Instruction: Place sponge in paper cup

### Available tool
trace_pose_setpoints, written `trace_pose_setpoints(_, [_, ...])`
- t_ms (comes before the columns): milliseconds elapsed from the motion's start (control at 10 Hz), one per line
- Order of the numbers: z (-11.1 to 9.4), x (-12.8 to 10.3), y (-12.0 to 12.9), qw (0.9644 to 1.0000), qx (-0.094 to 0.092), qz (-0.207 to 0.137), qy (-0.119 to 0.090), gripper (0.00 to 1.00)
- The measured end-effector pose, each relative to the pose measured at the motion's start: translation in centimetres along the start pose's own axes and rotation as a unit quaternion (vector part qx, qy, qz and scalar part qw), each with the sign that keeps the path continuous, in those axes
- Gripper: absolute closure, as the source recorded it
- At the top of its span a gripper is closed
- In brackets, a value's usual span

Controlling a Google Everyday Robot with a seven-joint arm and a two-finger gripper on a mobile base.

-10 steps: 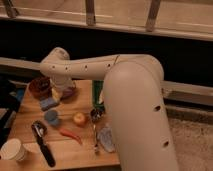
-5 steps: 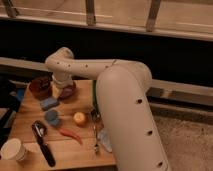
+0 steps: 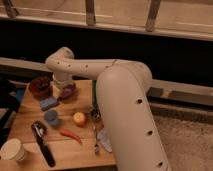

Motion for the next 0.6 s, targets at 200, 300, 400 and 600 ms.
trace_pose_setpoints(200, [0.9, -0.7, 0.2, 0.9999, 0.004, -0.010, -0.001, 0.24])
trace_pose_setpoints(300, [1.1, -2.0, 0.5, 0.9996, 0.007, -0.029, -0.002, 0.24])
trace_pose_setpoints(400, [1.0, -2.7, 0.7, 0.9992, 0.007, -0.040, -0.005, 0.24])
trace_pose_setpoints(600, [1.0, -4.2, 0.6, 0.9976, 0.010, -0.068, -0.011, 0.24])
